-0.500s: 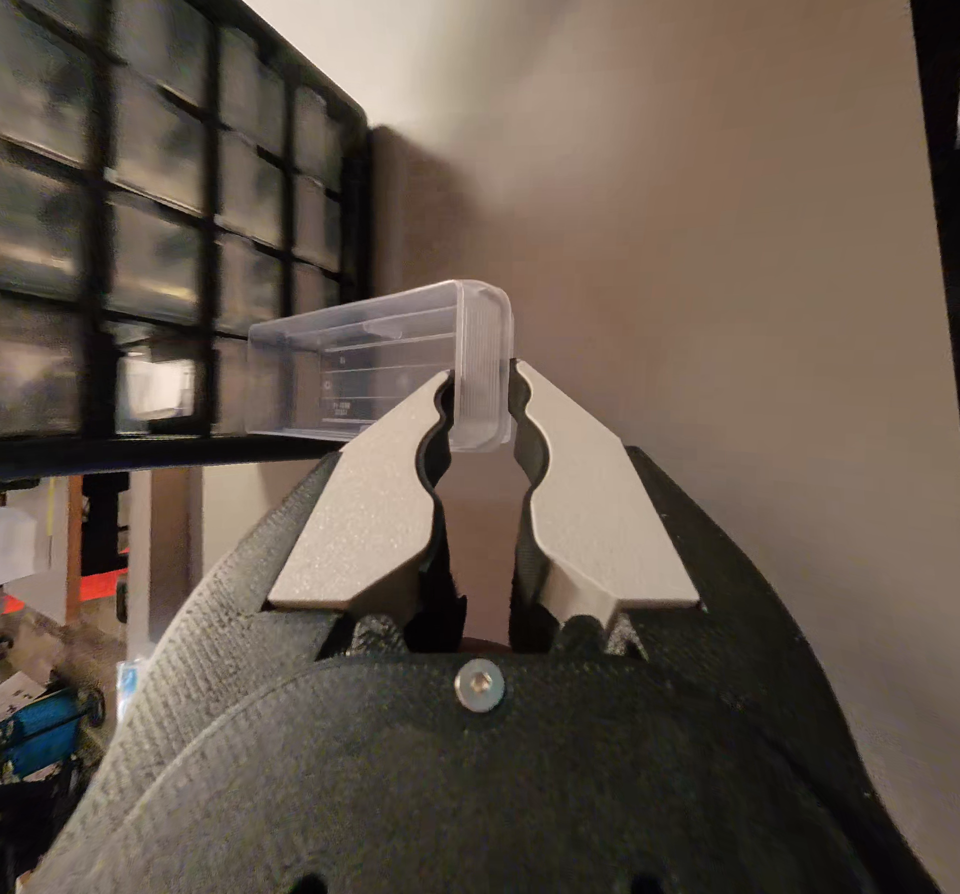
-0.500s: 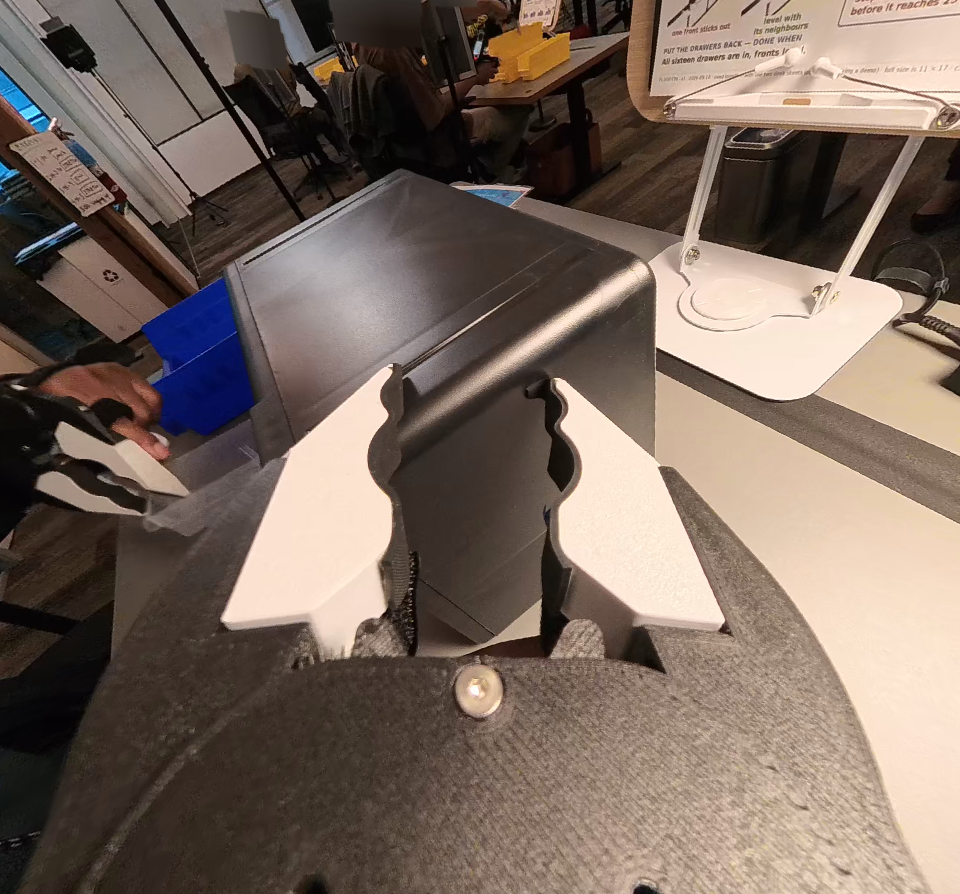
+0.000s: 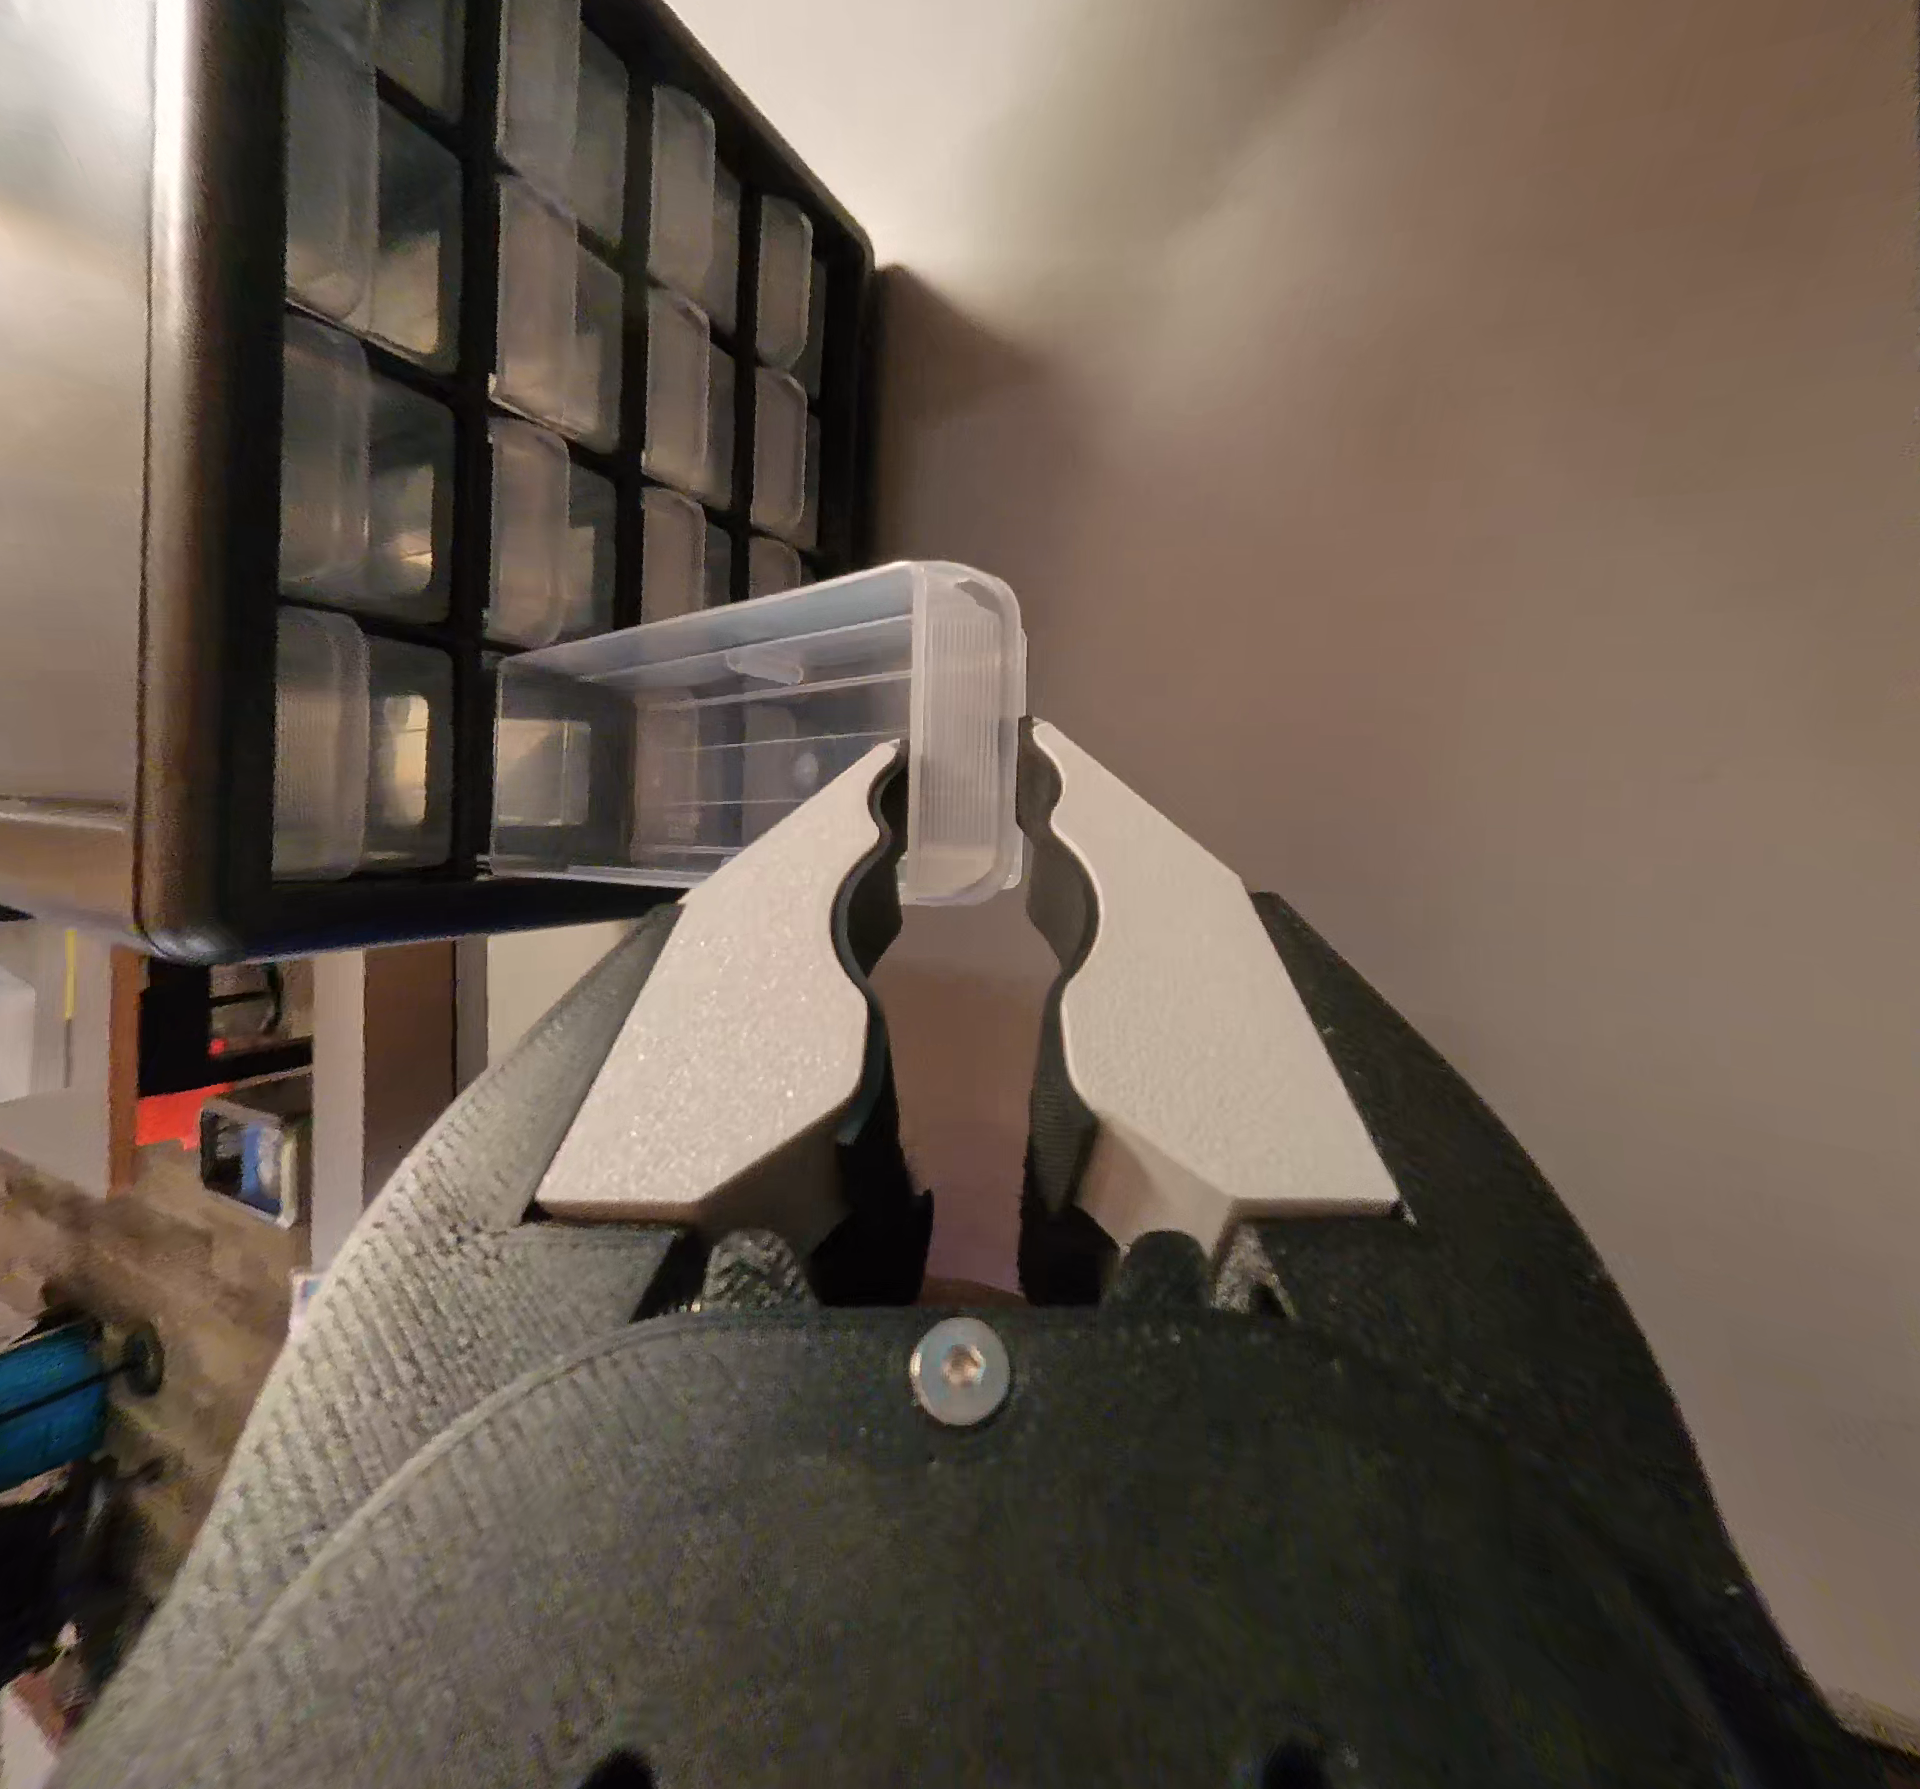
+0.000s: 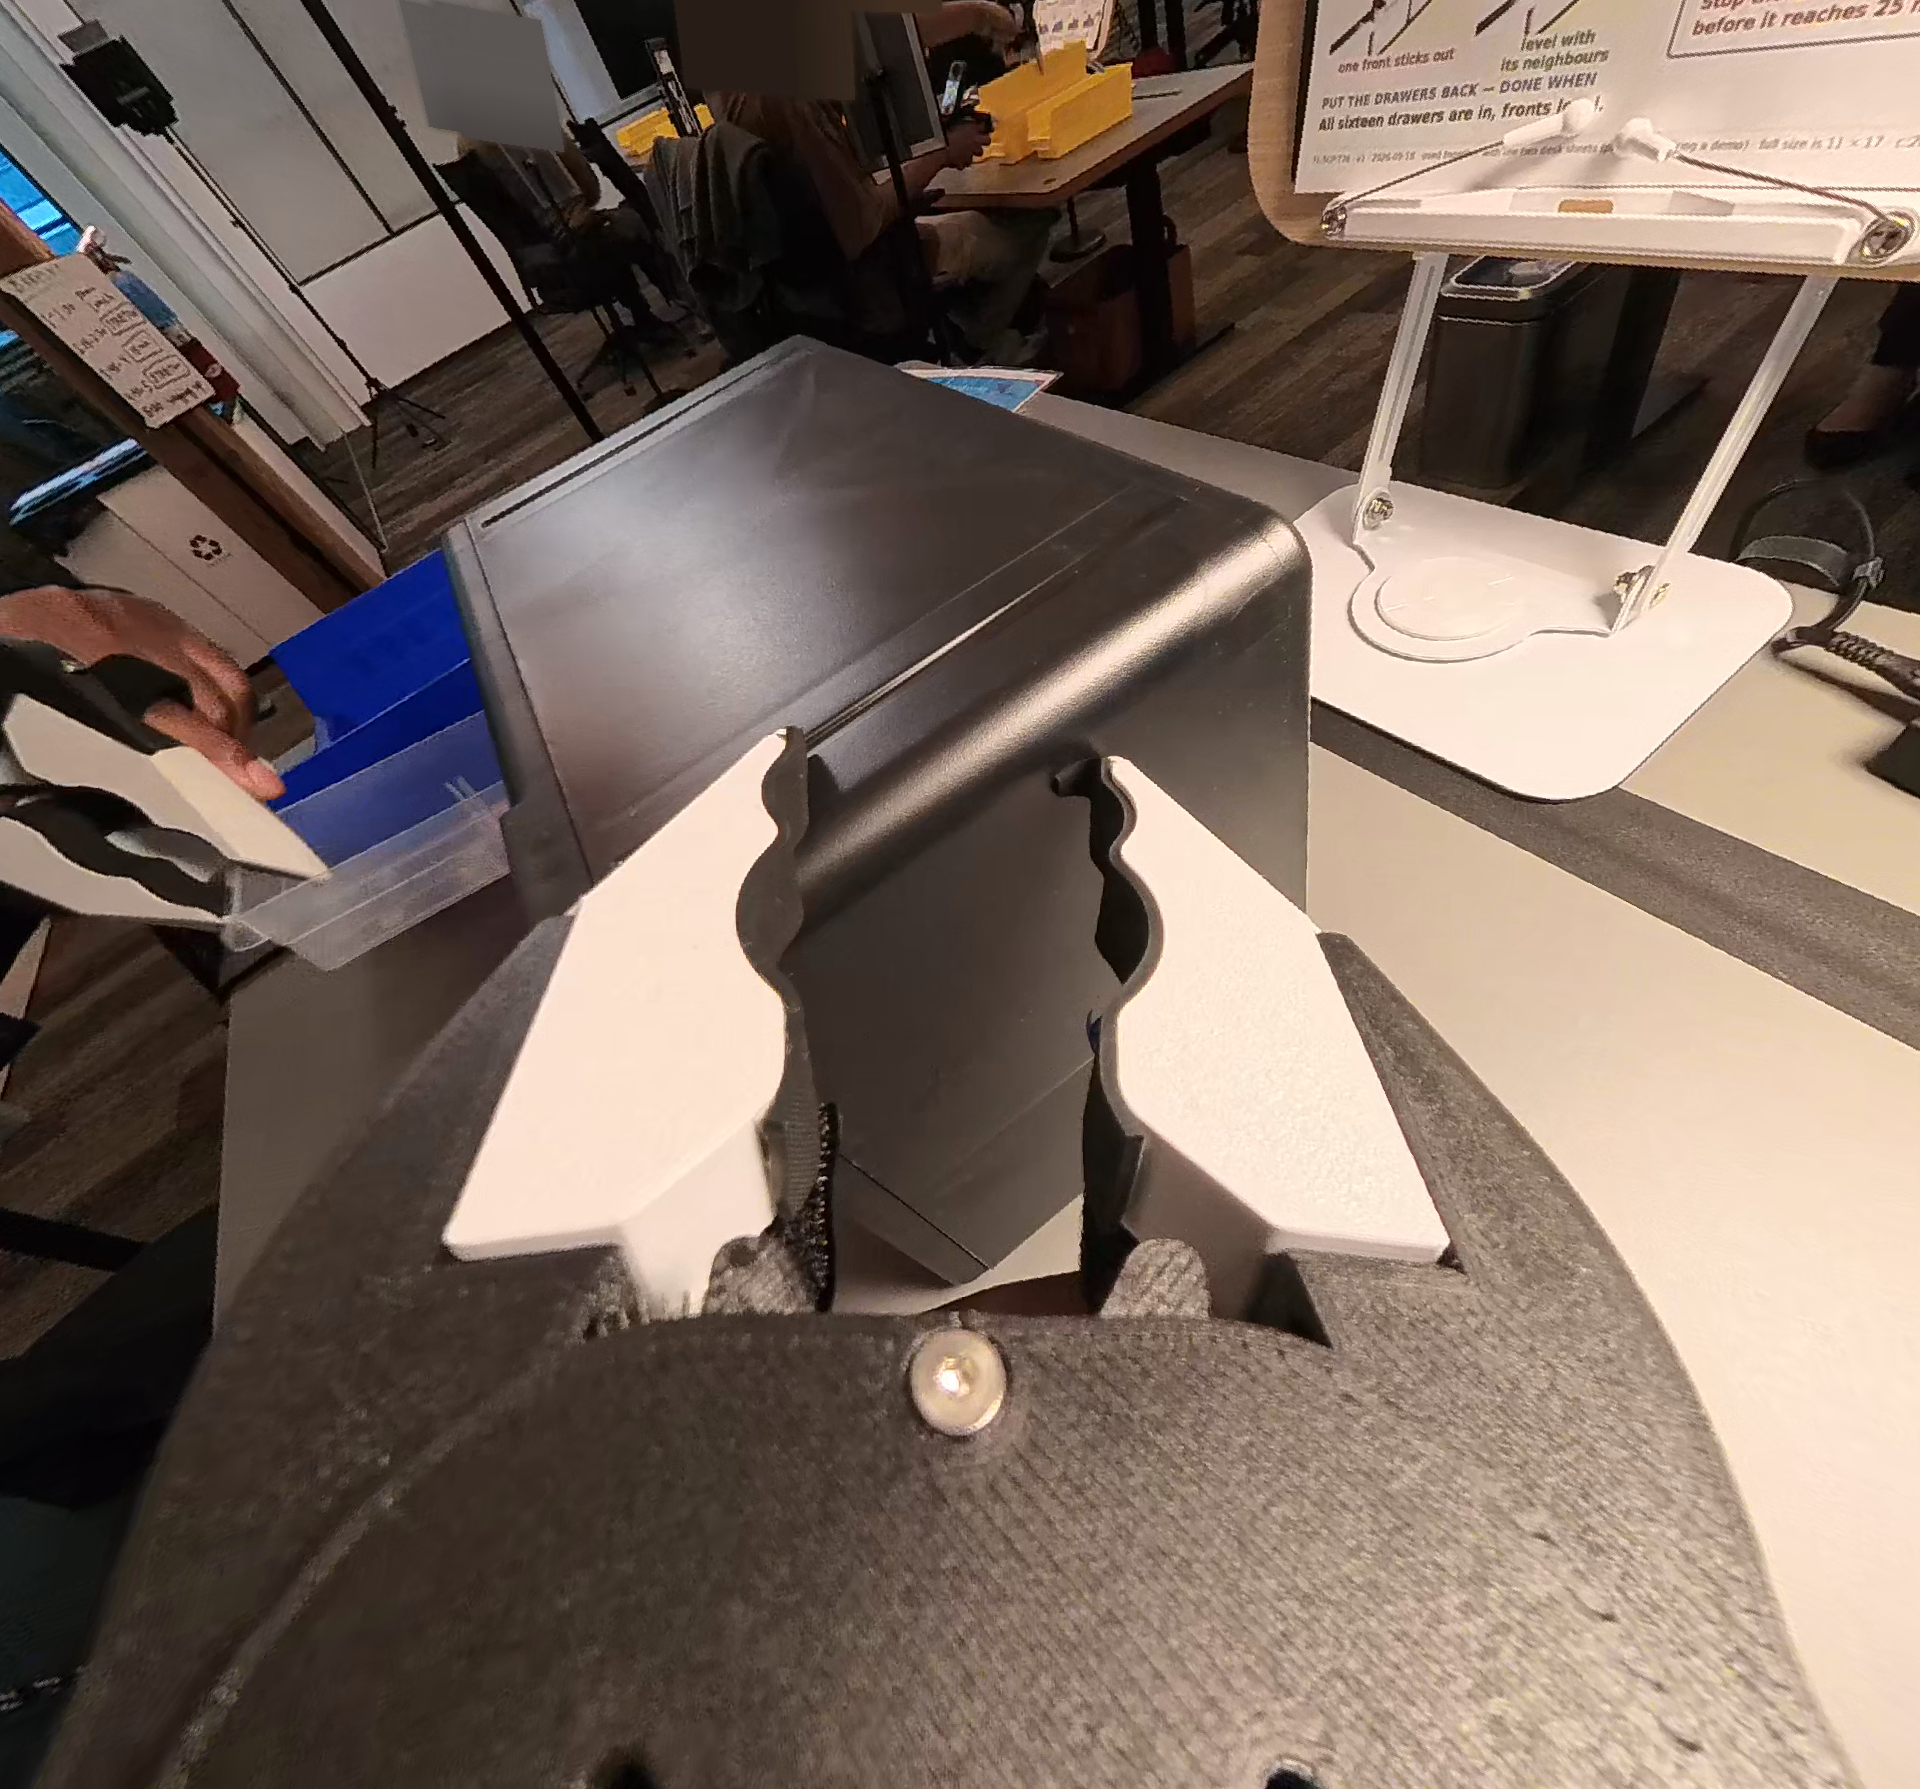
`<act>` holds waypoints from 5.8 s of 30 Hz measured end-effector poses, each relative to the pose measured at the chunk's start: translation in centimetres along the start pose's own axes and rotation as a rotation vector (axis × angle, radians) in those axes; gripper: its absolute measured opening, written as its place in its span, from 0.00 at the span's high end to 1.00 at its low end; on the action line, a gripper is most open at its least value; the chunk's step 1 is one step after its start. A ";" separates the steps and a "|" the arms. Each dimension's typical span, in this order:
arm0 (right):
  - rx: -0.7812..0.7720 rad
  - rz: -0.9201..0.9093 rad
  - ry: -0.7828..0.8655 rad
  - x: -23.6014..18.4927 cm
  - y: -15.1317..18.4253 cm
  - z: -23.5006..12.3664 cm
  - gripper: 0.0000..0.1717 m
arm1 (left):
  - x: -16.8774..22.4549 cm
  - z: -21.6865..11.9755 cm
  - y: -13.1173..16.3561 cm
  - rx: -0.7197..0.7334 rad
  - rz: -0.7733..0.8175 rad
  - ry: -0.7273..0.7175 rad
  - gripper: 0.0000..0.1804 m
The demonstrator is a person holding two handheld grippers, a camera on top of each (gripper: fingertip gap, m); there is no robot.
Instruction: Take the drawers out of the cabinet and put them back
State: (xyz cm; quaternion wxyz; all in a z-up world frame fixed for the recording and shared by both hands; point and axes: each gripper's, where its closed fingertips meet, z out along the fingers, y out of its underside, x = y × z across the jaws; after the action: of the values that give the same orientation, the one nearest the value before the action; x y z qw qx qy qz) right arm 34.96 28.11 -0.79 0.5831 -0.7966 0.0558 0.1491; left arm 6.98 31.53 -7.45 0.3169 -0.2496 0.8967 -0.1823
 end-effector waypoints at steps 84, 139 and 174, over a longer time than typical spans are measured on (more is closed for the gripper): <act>0.134 -0.312 0.184 -0.4 8.2 -1.6 0.61 | -10.3 5.2 5.5 0.811 -0.873 -0.483 0.71; -0.210 -0.024 1.043 5.4 23.0 -27.4 0.81 | 5.9 -7.3 23.9 -0.302 -1.010 -0.997 0.94; -0.254 -0.245 0.433 -10.1 28.1 -28.6 0.96 | 18.2 -9.6 6.6 0.315 -0.646 -0.322 0.97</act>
State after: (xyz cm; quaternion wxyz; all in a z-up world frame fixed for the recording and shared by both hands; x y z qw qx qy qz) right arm 22.88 -8.66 -15.51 0.4668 -0.8774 0.0635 -0.0905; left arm -13.80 28.23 -12.25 0.4145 -0.4925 0.6718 -0.3667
